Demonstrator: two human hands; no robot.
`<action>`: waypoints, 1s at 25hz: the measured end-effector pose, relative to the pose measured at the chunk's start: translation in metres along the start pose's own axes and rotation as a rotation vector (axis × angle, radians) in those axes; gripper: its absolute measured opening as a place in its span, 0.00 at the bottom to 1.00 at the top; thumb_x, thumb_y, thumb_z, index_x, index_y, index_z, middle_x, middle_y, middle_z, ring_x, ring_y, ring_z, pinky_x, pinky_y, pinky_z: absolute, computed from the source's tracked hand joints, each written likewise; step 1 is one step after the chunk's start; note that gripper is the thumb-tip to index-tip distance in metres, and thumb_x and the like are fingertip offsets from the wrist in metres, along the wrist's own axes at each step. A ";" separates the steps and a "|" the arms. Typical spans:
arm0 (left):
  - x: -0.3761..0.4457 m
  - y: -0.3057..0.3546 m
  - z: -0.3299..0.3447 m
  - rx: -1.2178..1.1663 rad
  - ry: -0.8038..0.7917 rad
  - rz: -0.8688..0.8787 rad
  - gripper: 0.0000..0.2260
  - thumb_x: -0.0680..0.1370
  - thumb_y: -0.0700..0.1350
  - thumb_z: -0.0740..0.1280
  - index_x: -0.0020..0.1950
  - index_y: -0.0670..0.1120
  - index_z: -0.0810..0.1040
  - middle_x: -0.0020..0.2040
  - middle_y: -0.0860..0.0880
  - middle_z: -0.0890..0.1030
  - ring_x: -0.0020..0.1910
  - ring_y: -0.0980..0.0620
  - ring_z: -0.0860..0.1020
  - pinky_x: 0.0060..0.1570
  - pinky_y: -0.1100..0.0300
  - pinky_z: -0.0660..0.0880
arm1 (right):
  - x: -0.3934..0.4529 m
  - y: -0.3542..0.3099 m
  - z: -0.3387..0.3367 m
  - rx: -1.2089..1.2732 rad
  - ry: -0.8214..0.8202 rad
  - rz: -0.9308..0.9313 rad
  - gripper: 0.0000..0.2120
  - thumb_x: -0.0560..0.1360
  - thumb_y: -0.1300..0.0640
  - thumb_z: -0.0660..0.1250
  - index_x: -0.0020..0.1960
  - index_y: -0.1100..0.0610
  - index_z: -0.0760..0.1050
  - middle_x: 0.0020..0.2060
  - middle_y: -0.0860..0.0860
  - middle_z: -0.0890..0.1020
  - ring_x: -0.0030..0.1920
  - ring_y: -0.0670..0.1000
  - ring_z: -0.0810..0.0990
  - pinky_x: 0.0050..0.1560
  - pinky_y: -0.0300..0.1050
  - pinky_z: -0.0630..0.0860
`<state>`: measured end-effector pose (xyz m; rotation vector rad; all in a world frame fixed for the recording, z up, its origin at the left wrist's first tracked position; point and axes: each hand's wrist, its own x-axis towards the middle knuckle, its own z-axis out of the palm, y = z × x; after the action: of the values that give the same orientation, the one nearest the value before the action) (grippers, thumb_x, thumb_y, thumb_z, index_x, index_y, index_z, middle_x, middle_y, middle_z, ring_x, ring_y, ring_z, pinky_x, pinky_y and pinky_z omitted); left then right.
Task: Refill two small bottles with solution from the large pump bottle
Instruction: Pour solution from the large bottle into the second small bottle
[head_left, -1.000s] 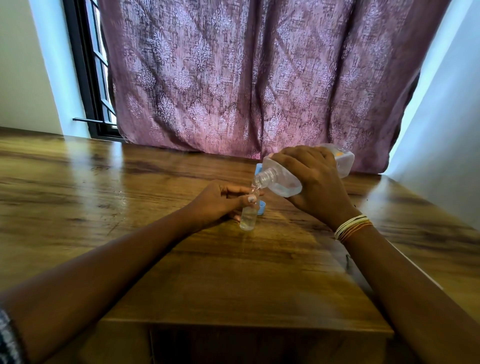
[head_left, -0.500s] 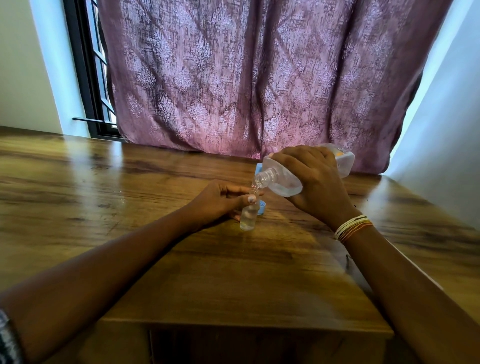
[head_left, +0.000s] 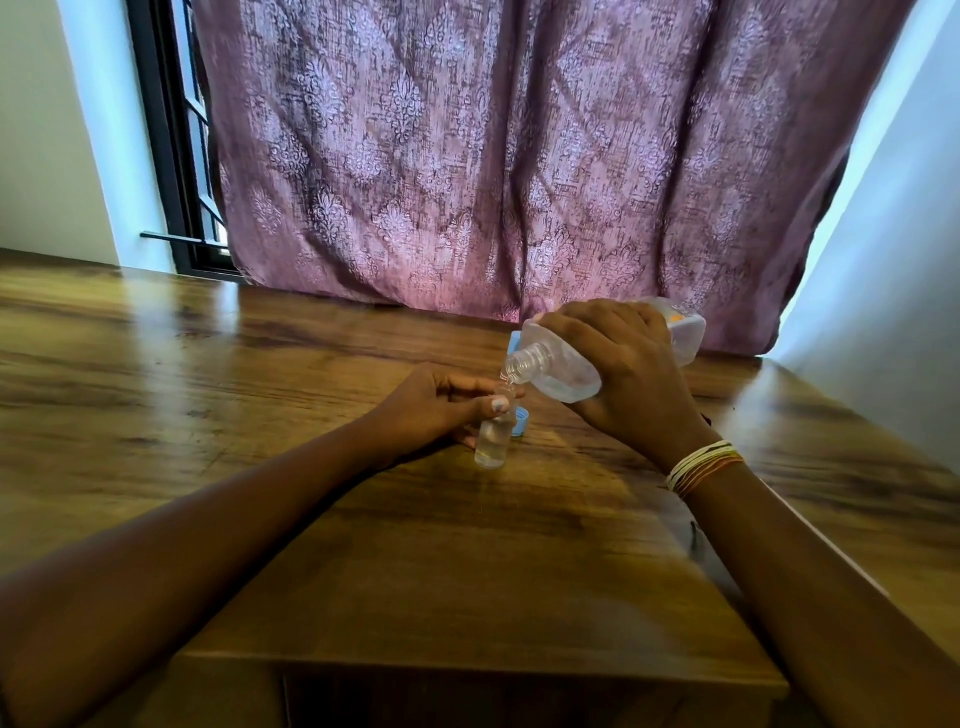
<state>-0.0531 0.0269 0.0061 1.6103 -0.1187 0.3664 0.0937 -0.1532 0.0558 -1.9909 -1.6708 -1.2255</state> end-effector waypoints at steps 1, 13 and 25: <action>0.000 0.000 0.000 -0.002 -0.003 0.002 0.13 0.71 0.45 0.69 0.54 0.42 0.82 0.46 0.45 0.86 0.42 0.51 0.84 0.38 0.62 0.79 | 0.000 0.000 0.000 0.000 0.000 0.000 0.21 0.74 0.44 0.68 0.65 0.48 0.75 0.59 0.47 0.79 0.61 0.53 0.77 0.59 0.59 0.69; 0.000 0.001 0.001 0.008 0.018 -0.010 0.15 0.70 0.45 0.71 0.55 0.42 0.82 0.51 0.40 0.85 0.44 0.50 0.84 0.40 0.60 0.80 | 0.002 -0.007 -0.002 0.246 0.036 0.058 0.26 0.68 0.46 0.72 0.63 0.52 0.75 0.57 0.48 0.81 0.57 0.52 0.80 0.52 0.58 0.75; -0.003 0.007 -0.001 -0.003 0.020 -0.052 0.15 0.65 0.40 0.75 0.51 0.47 0.85 0.48 0.44 0.86 0.46 0.49 0.84 0.45 0.57 0.81 | 0.025 0.051 0.010 1.083 0.169 0.919 0.24 0.68 0.67 0.75 0.58 0.58 0.68 0.54 0.56 0.81 0.51 0.57 0.84 0.54 0.61 0.81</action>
<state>-0.0577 0.0271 0.0117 1.6036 -0.0623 0.3418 0.1435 -0.1449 0.0836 -1.4948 -0.7801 -0.0677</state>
